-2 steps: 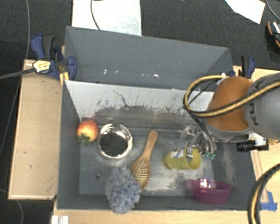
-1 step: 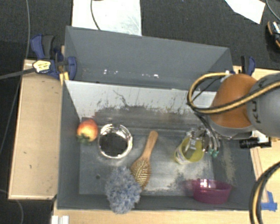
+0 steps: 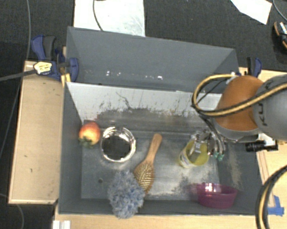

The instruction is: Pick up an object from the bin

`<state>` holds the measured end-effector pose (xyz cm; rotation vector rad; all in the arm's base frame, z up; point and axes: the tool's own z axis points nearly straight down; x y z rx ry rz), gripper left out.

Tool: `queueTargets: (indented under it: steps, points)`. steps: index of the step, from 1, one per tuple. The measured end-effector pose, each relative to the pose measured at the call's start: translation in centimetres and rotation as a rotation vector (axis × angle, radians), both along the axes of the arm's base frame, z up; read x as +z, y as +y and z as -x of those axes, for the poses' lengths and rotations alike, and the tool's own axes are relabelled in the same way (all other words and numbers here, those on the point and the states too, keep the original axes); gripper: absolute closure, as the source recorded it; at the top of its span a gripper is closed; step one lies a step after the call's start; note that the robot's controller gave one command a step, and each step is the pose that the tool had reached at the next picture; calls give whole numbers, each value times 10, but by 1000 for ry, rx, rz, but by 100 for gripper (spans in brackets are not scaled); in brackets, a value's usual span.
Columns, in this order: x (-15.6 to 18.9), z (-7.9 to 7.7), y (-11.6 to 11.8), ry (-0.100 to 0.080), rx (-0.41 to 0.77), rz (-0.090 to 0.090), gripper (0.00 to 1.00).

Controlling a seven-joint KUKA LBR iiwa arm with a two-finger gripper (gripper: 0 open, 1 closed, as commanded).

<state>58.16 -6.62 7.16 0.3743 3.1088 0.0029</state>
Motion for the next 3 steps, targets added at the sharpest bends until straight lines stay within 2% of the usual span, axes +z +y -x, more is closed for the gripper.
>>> queueTargets:
  steps: [1,2,3]
  points:
    - [23,0,18,-9,172,3,100]
    - [78,7,1,-7,26,2,100]
    - [36,3,-45,2,109,0,100]
